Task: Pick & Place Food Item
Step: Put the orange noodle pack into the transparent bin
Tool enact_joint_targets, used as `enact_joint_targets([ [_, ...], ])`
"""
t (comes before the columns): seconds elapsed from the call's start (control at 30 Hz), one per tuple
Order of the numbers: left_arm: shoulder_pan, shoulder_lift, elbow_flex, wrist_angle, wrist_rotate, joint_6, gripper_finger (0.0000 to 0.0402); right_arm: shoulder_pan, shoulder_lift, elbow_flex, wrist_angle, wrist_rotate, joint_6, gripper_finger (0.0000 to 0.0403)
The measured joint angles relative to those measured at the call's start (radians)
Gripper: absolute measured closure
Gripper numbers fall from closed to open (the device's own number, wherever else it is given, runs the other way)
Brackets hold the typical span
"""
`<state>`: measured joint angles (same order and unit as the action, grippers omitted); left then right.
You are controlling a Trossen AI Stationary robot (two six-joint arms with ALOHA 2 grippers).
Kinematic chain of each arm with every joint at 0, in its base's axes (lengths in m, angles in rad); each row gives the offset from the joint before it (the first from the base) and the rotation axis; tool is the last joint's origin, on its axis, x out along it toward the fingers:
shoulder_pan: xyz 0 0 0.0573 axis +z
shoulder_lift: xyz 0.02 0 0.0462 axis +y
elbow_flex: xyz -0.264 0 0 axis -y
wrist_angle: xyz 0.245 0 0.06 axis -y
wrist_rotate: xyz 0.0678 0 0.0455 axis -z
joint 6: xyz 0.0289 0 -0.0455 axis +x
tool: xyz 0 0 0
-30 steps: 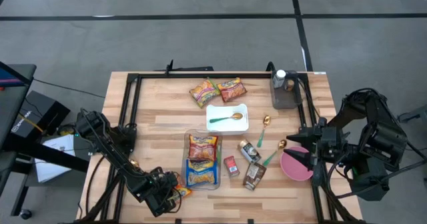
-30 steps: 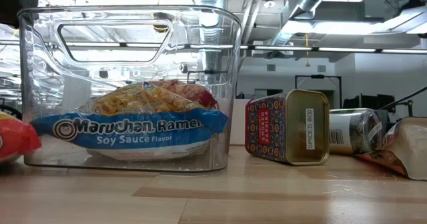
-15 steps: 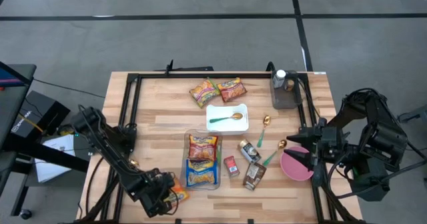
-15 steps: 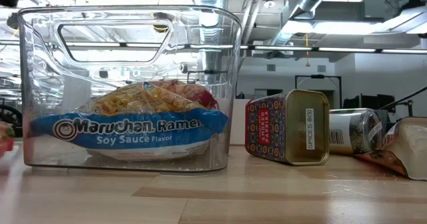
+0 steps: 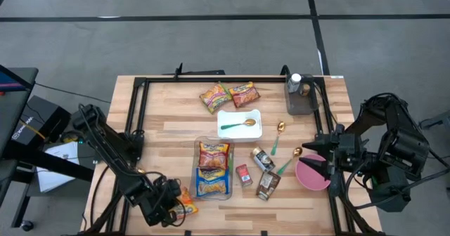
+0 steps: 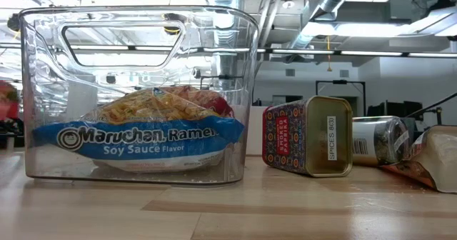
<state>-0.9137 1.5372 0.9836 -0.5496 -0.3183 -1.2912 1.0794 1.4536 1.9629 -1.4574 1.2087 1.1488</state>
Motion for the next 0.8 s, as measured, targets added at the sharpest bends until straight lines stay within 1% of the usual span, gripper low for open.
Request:
enact_joint_targets([
  [0.2, 0.000, -0.044, 0.001, 0.017, 0.001, 0.060, 0.0401, 0.000, 0.000, 0.000, 0.000, 0.000, -0.004, 0.0210],
  [0.3, 0.000, -0.069, 0.001, 0.032, 0.020, 0.086, 0.0401, 0.000, 0.000, 0.000, 0.000, 0.000, -0.005, 0.0210],
  [0.4, 0.000, -0.099, 0.001, 0.068, 0.039, 0.126, 0.0401, 0.000, 0.000, 0.000, 0.000, 0.000, -0.005, 0.0210],
  [0.6, 0.000, -0.162, 0.002, 0.147, 0.041, 0.238, 0.0401, 0.000, 0.000, 0.000, -0.002, 0.000, -0.008, 0.0210],
  [0.8, 0.020, -0.195, 0.002, 0.226, 0.042, 0.299, 0.0401, 0.000, 0.000, 0.000, -0.009, 0.000, -0.010, 0.0210],
])
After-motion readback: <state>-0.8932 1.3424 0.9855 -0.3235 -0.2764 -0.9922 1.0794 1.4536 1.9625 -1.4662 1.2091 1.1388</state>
